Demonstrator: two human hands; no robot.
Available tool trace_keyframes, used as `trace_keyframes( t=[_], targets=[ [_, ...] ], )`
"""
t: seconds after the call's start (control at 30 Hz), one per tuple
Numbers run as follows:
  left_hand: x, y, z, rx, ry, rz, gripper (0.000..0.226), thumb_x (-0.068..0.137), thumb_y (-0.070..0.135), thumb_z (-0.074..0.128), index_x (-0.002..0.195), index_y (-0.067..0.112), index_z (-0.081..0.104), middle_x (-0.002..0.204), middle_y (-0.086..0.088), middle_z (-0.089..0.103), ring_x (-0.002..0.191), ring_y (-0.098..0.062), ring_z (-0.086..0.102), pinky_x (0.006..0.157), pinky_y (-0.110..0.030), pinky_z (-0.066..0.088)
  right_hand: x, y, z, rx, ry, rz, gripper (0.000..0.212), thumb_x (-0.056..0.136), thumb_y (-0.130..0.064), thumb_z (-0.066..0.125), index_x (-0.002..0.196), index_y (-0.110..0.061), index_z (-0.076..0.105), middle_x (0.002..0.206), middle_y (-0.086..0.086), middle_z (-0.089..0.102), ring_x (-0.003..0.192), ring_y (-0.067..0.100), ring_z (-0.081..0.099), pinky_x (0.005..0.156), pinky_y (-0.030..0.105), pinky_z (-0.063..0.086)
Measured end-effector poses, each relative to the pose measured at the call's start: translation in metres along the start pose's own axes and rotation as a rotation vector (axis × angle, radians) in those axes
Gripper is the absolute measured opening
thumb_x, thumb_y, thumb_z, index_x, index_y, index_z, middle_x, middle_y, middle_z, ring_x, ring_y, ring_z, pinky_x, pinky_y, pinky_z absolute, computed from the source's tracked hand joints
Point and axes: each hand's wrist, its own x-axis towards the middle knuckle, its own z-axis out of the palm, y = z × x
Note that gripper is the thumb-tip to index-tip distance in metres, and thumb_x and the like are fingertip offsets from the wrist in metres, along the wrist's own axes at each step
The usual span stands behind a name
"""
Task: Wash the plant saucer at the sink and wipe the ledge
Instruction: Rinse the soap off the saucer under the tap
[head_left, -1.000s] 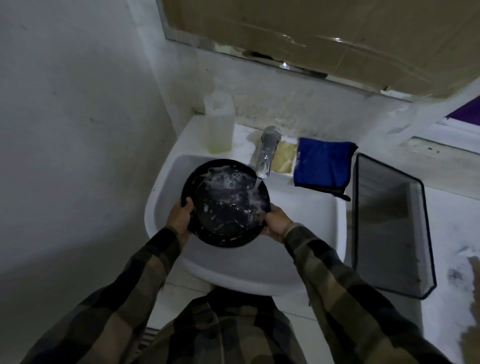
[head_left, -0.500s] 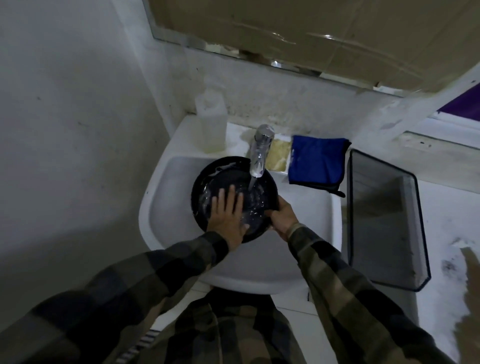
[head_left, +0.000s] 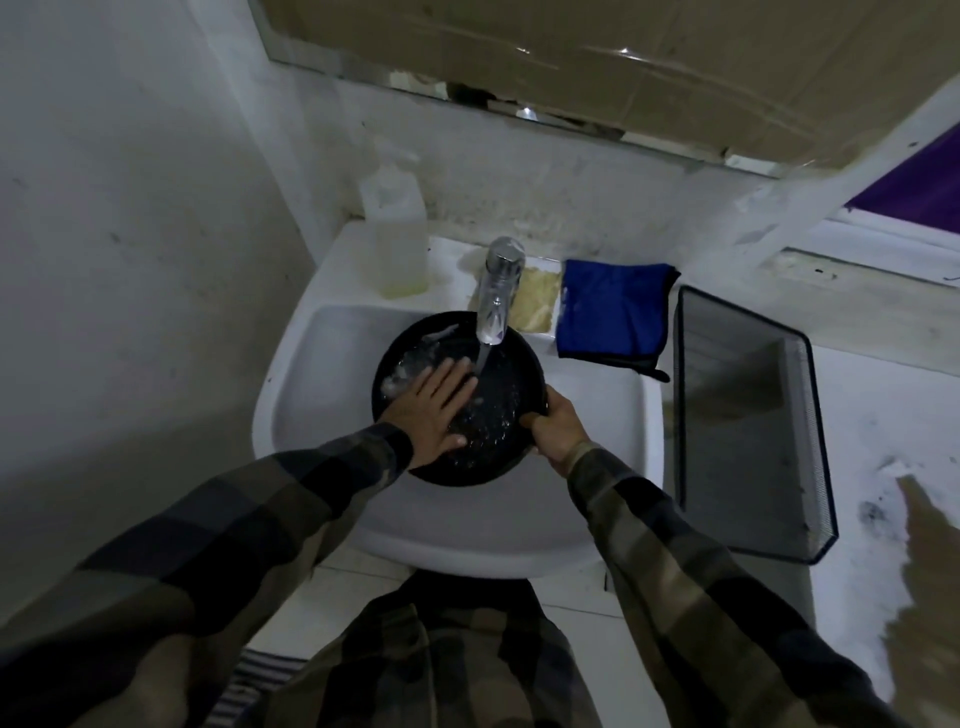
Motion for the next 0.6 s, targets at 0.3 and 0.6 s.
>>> trace_keyframes(
  t=[0.3,0.6],
  targets=[
    [0.019,-0.001,-0.018,0.072,0.033,0.137,0.078,0.094,0.055,0.030,0.151,0.014,-0.003,0.159,-0.013,-0.002,0.146,-0.034,-0.007,0.114,-0.042,-0.014,0.000,-0.006,-0.005,-0.151,-0.012,-0.050,0.045,0.084,0.008,0.045,0.124,-0.010,0.055,0.108,0.011,0.062,0.095,0.025,0.058,0.075,0.031,0.051],
    [0.023,0.005,-0.017,-0.095,-0.019,-0.083,0.078,0.097,0.047,0.031,0.149,0.007,-0.011,0.156,-0.013,-0.021,0.144,-0.030,-0.020,0.116,-0.040,-0.009,-0.003,-0.017,-0.021,-0.232,-0.005,0.010,0.039,0.085,0.004,0.047,0.120,-0.008,0.057,0.103,0.011,0.064,0.083,0.023,0.060,0.065,0.027,0.050]
  ],
)
